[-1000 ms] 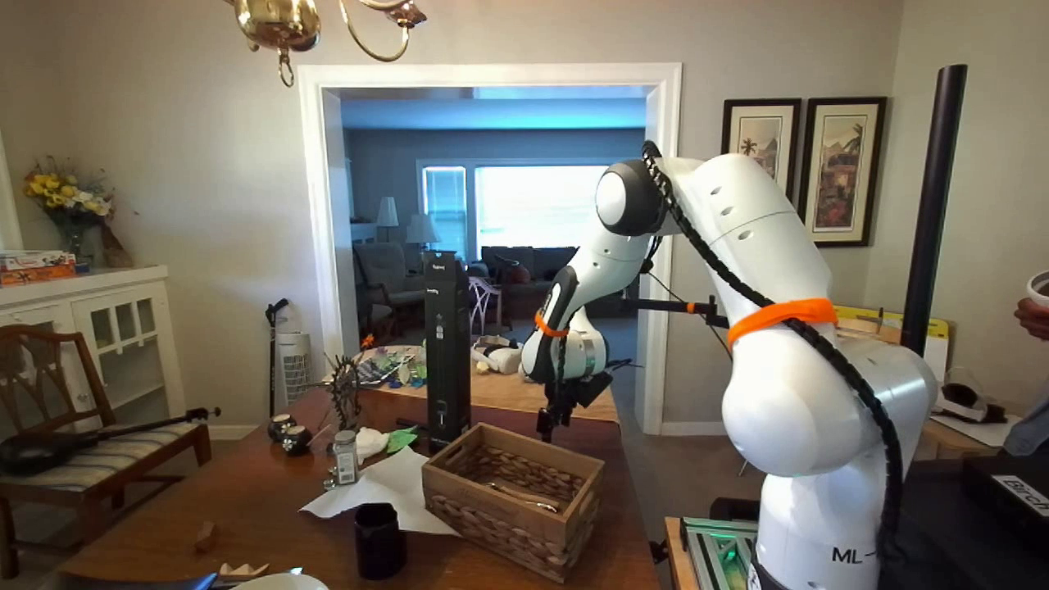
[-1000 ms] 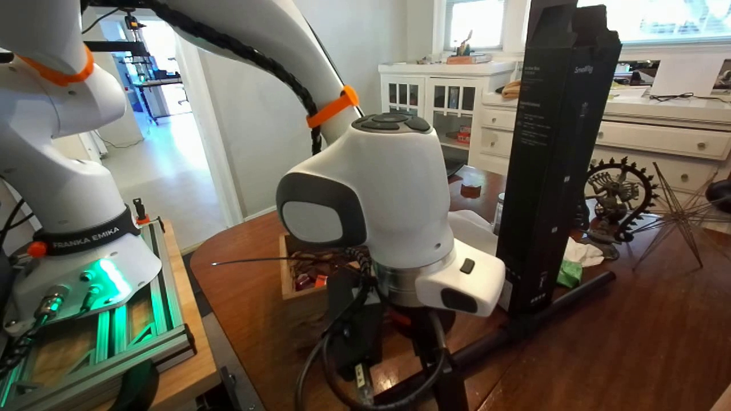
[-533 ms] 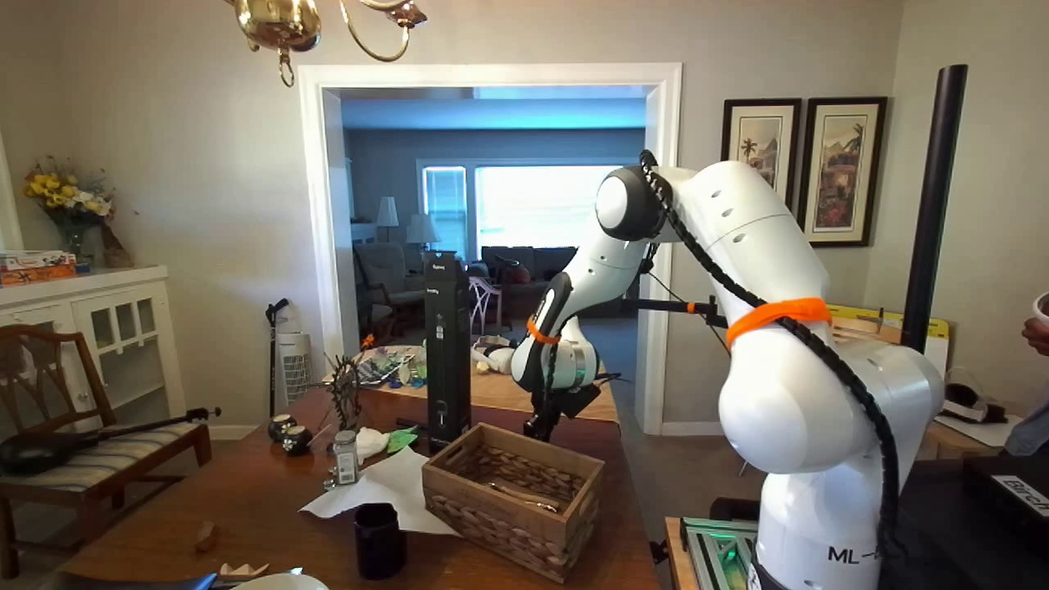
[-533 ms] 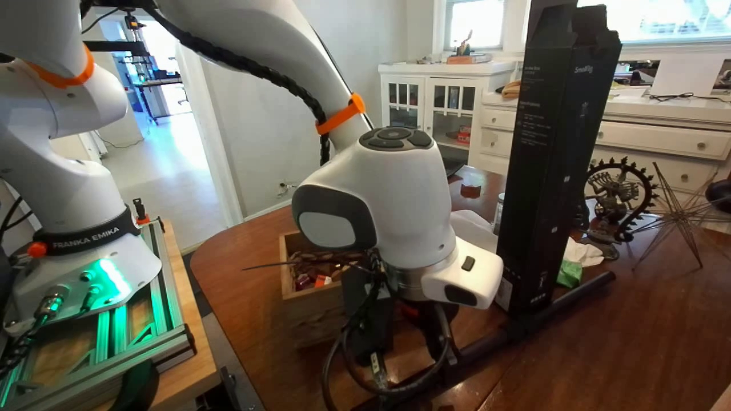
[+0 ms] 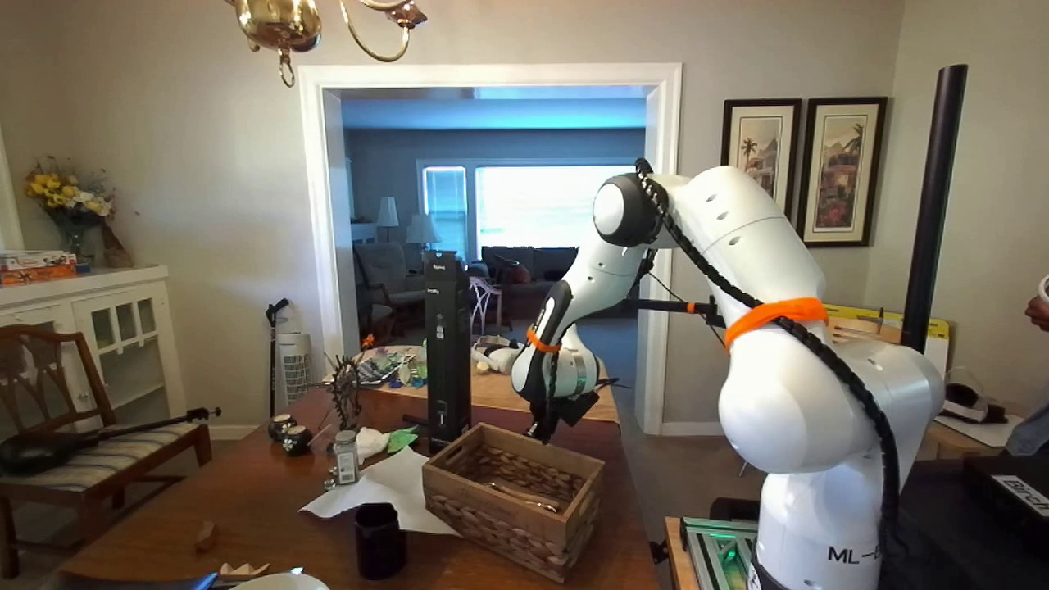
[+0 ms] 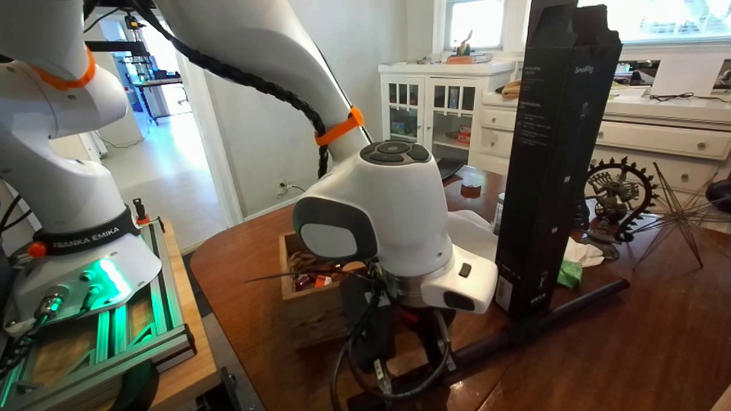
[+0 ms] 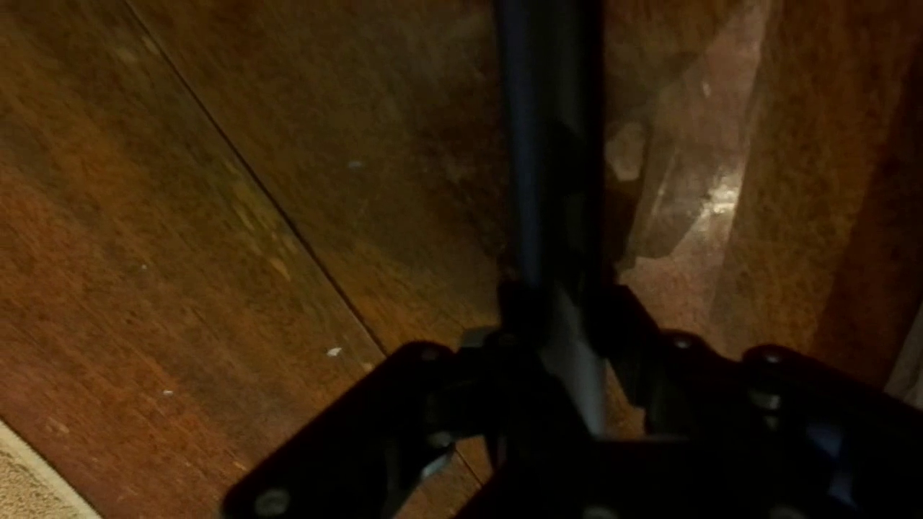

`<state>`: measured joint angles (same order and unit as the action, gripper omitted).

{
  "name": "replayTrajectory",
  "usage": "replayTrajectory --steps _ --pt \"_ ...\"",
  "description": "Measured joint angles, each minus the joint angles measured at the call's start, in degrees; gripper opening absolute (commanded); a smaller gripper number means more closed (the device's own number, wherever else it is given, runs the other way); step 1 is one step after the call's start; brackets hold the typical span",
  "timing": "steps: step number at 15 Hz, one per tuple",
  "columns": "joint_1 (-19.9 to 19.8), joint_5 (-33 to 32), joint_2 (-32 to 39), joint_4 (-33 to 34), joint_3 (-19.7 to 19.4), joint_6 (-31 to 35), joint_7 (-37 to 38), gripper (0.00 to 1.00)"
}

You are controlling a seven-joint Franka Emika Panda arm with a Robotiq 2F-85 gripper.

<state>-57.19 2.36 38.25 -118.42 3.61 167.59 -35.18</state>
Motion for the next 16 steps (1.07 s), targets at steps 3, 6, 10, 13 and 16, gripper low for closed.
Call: replayTrajectory --steps 3,6,10,13,16 --pt "0.92 -3.53 -0.24 -0.23 -2.09 -0.22 -0.04 0.07" --pt "1.43 -7.6 -0.84 -1.13 -4.48 -0.71 -0.98 0.07" --pt "1.5 -11.79 -2.25 -3.55 -7.27 -1.23 -4.52 0.55" --pt "1.25 -12.21 -3.13 -4.73 -8.41 -1.3 -5.28 0.69" --pt "-1.0 -8.92 -4.1 -4.63 -6.28 1.28 -4.22 0.91"
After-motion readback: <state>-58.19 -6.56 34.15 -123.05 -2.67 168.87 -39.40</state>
